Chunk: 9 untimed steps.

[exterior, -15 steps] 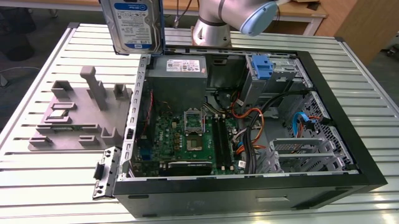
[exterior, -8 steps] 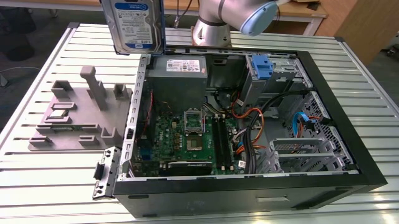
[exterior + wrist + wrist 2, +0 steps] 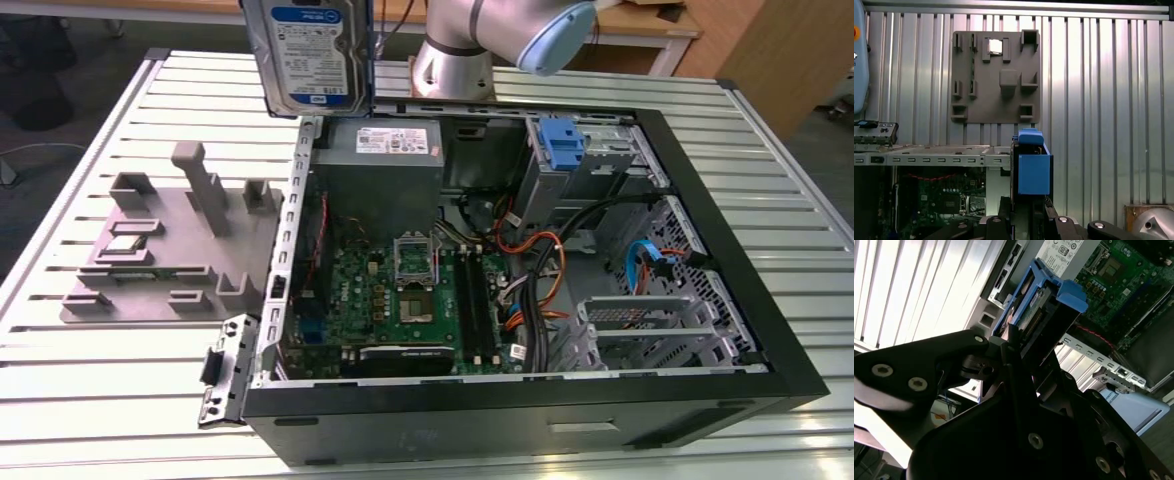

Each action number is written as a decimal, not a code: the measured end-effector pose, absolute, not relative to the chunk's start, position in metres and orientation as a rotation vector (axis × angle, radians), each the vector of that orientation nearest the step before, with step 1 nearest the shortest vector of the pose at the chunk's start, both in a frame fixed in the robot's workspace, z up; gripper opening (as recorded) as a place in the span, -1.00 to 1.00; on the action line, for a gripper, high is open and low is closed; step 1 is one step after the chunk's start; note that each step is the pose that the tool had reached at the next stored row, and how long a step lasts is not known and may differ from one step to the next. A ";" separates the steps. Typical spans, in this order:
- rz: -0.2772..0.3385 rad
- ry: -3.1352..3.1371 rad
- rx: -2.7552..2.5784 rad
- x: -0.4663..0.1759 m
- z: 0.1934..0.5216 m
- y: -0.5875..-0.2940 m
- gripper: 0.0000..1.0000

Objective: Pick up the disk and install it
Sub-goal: 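Pick up the disk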

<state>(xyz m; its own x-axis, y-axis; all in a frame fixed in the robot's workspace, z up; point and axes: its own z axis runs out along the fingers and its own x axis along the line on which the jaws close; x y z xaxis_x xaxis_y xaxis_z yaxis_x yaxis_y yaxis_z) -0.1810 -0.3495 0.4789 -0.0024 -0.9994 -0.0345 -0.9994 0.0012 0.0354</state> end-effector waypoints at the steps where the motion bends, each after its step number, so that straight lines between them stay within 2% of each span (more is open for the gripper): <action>1: -0.078 -2.222 2.218 -0.178 0.479 -0.350 -0.30; 9: -0.078 -2.222 2.218 -0.168 0.479 -0.350 -0.30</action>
<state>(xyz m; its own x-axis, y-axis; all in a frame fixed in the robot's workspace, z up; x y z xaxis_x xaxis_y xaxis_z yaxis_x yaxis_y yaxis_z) -0.1680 -0.3496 0.4789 -0.0025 -0.9994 -0.0345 -0.9994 0.0013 0.0356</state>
